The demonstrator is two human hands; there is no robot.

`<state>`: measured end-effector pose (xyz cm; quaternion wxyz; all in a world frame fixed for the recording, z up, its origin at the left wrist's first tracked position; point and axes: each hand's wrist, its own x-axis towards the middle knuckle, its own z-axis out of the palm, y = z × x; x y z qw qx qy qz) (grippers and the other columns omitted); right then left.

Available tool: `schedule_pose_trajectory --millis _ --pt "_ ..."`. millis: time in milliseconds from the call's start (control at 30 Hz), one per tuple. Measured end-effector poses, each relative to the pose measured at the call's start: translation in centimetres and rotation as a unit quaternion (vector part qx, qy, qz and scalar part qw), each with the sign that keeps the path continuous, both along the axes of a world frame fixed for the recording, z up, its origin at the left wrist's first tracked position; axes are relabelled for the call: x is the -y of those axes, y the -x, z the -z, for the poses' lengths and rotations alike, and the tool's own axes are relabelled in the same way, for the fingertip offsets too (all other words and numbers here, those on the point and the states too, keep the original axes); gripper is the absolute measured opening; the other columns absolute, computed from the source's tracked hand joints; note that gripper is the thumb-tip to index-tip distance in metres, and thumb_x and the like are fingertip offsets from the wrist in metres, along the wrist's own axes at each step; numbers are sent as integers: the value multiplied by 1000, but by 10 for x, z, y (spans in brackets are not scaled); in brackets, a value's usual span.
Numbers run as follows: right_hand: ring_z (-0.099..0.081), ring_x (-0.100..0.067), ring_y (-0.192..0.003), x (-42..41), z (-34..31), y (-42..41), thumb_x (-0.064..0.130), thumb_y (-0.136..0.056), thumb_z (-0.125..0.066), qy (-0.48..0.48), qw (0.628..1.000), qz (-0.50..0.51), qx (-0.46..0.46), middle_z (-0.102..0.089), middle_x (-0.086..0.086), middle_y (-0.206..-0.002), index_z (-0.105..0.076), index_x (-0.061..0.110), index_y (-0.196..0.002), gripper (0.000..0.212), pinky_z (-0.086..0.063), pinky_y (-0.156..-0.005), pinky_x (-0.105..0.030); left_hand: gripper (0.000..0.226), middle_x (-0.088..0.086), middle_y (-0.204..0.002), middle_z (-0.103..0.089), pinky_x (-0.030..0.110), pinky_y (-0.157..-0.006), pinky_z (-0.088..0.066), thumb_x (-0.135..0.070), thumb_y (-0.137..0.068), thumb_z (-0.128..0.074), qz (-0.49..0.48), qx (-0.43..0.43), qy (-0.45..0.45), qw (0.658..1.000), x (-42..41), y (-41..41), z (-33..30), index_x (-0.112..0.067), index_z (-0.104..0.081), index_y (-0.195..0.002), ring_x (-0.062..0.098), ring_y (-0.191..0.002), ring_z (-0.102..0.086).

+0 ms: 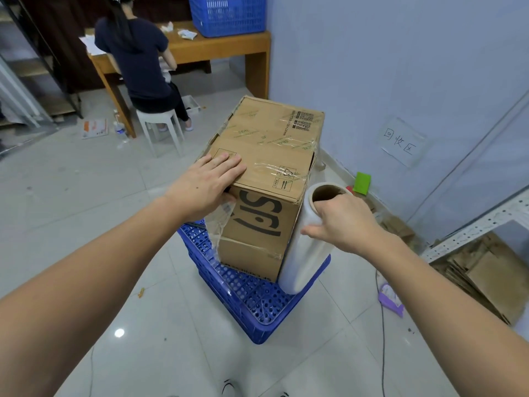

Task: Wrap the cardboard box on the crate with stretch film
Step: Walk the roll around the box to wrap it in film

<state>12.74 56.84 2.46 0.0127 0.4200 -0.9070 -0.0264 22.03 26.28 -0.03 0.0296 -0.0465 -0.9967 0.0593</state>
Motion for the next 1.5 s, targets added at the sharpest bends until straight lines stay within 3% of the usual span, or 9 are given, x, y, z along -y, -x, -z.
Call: schedule_pose_trajectory --millis 167,433,567,633,733,1067,1200,1400,1500 --pt "-46 -19 -64 -16 -10 -14 62 -78 -65 6 990 -126 58 -38 5 -54 -38 17 -58 56 -32 -51 -31 70 3 -172 -13 48 -129 -11 -49 -104 -39 -6 -2 5 1000 -2 1 3 -23 -14 -165 28 -158 -14" --pt "-49 -19 -96 -14 -10 -35 59 -83 -62 -50 982 -141 113 -49 13 -68 -42 27 -70 40 -44 -91 -33 70 3 -171 -16 49 -128 -13 -51 -103 -39 -8 -6 -3 1000 -6 0 1 -23 -17 -164 28 -158 -15" --pt "-56 -24 -85 -11 -14 -53 38 -91 -56 -70 994 -71 51 -60 2 -84 -40 22 -98 24 -52 -78 -36 71 3 -171 -15 48 -129 -12 -50 -104 -42 -11 -9 -12 1000 -6 -1 0 -23 -17 -164 28 -158 -14" --pt "-57 -24 -81 -4 -12 -66 60 -87 -56 -60 998 -14 12 -61 2 -81 -40 21 -100 44 -47 -66 -34 70 4 -171 -16 48 -129 -12 -50 -104 -43 -11 -14 -14 1000 -7 -1 2 -22 -18 -164 28 -158 -15" --pt "-53 -19 -63 14 -3 -76 84 -77 -47 -64 994 87 -15 -53 4 -68 -42 19 -88 66 -34 -50 -30 69 4 -171 -19 48 -128 -13 -49 -104 -44 -6 -19 -21 1000 -8 -2 4 -22 -21 -163 28 -157 -17" --pt "-40 -13 -54 22 -13 -96 53 -77 -72 -27 995 42 87 -40 5 -55 -40 18 -63 49 -25 -48 -29 77 7 -153 -51 49 -118 -31 -79 -87 -50 135 -63 7 989 25 21 -8 -23 -56 -140 30 -139 -46" --pt "-44 -12 -56 44 -18 -118 47 -76 -75 -29 988 77 132 -46 6 -59 -45 20 -66 42 -36 -51 -30 78 9 -167 -29 53 -125 -20 -76 -93 -42 155 -41 19 987 26 28 2 -19 -43 -147 34 -154 -25" --pt "-50 -18 -75 72 -14 -143 25 -85 -64 -72 980 149 110 -46 8 -73 -36 30 -81 29 -49 -63 -35 83 5 -170 -22 54 -125 -19 -76 -96 -34 150 -35 2 988 32 31 6 -23 -21 -159 32 -155 -22" --pt "-43 -21 -77 86 -12 -152 65 -78 -66 -59 967 231 86 -45 7 -68 -36 23 -84 52 -44 -62 -34 86 5 -170 -21 53 -126 -17 -76 -97 -33 153 -36 4 988 31 31 8 -25 -12 -163 32 -155 -21"
